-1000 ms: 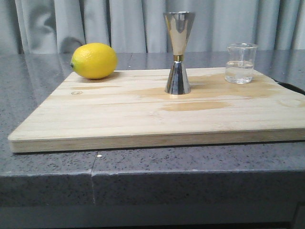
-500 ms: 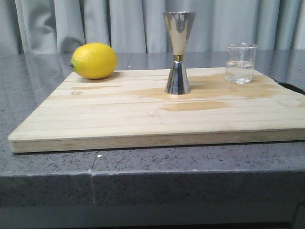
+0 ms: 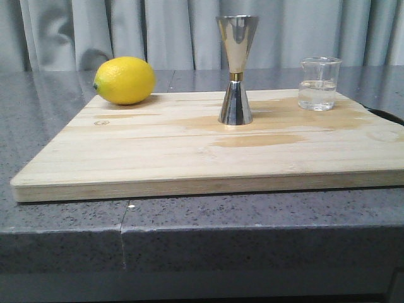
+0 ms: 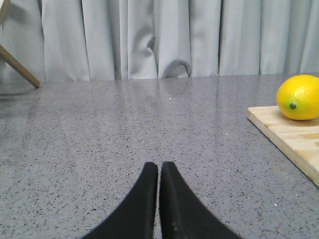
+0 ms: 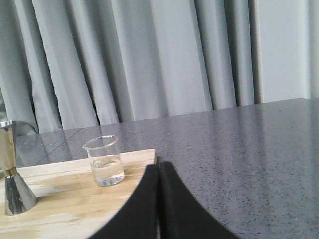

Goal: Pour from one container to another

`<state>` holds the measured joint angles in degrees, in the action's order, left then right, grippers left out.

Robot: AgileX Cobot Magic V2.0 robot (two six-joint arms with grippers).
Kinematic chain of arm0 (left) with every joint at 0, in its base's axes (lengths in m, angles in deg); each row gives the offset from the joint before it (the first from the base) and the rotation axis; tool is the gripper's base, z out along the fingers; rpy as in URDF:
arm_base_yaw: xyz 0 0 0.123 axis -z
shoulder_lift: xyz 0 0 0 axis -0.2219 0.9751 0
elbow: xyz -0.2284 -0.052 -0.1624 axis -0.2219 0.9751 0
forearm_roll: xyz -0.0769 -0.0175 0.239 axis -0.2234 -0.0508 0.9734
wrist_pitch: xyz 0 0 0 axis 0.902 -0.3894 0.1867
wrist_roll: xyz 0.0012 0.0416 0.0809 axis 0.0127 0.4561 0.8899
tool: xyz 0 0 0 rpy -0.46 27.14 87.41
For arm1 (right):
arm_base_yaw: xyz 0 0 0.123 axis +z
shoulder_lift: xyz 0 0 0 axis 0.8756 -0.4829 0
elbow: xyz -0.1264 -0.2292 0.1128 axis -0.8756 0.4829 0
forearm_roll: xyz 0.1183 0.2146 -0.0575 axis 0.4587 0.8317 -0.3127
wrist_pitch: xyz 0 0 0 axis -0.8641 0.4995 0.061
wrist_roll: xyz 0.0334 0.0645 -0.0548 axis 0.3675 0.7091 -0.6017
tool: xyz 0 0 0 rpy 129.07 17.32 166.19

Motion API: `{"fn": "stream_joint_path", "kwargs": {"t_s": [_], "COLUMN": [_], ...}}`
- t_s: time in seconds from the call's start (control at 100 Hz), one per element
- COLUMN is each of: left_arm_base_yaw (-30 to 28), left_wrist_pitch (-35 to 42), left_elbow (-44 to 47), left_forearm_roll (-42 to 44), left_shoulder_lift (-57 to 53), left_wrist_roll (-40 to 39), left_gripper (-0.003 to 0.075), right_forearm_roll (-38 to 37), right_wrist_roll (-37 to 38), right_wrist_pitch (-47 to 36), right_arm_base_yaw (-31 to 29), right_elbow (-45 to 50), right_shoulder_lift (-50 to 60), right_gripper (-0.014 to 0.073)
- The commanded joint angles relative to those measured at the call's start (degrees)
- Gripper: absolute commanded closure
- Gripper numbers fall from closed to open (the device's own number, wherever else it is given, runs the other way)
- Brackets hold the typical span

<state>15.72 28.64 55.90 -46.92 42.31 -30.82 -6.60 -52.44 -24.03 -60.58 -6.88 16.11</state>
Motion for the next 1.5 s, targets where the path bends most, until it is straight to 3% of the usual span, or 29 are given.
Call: {"fn": "stream_joint_path", "kwargs": {"t_s": [0.0, 0.22, 0.29, 0.39, 0.48, 0.7, 0.8, 0.91, 1.04, 1.18, 1.29, 1.37, 1.49], "left_arm_base_yaw": [0.61, 0.61, 0.61, 0.61, 0.65, 0.65, 1.53, 3.85, 7.87, 12.81, 16.91, 20.51, 26.19], "left_wrist_pitch": [4.54, 4.86, 5.86, 8.06, 7.08, -5.75, -10.02, -13.32, -14.67, -14.31, -13.92, -12.53, -8.06], "left_elbow": [2.06, 2.06, 2.06, 1.74, 0.84, -8.11, -13.37, -20.1, -27.13, -33.57, -37.83, -40.24, -41.85], "left_forearm_roll": [-0.18, -2.36, -9.27, -25.46, -32.07, -32.7, -33.64, -38.09, -43.77, -45.08, -45.08, -45.08, -45.08], "left_shoulder_lift": [-1.45, -1.45, -1.45, -1.45, -1.45, 1.1, 5.72, 13.45, 23.34, 32.95, 39.59, 43.96, 50.26], "left_wrist_roll": [-0.63, -0.63, -0.63, -0.63, -0.63, 0.27, 4.93, 15.34, 24.34, 29.95, 34.57, 36.36, 36.93], "left_gripper": [0.0739, 0.0739, 0.0739, 0.074, 0.074, 0.074, 0.074, 0.0739, 0.0739, 0.0738, 0.0714, 0.0627, 0.0413], "right_forearm_roll": [-0.04, 0.18, 1.79, 4.79, 5.2, 0.9, -0.48, -0.59, -0.58, -0.58, -0.58, -0.58, -0.58], "right_wrist_roll": [-0.28, -0.17, 2.42, 8.51, 11.43, 9.22, 3.82, -2.87, -4.93, -5.15, -5.15, -5.15, -5.15], "right_wrist_pitch": [-4.82, -4.82, -4.82, -4.82, -3.79, 13.68, 17.46, 17.33, 15.6, 10.71, 5.21, 3.36, 3.34], "right_arm_base_yaw": [0.0, 0.0, 0.0, 0.0, 0.0, 0.11, 0.11, 0.11, 0.11, 0.11, 0.11, 0.11, 0.11], "right_elbow": [1.46, 1.46, 1.46, 1.33, 0.03, -13.98, -21.37, -29.0, -36.2, -40.94, -41.94, -42.03, -42.03], "right_shoulder_lift": [0.95, 0.95, 0.95, 0.95, 0.95, -6.98, -15.45, -26.5, -38.71, -47.82, -52.52, -54.82, -56.84], "right_gripper": [0.0669, 0.0669, 0.0669, 0.0669, 0.0669, 0.0669, 0.0669, 0.0669, 0.0657, 0.0519, 0.0309, 0.019, 0.0169]}}
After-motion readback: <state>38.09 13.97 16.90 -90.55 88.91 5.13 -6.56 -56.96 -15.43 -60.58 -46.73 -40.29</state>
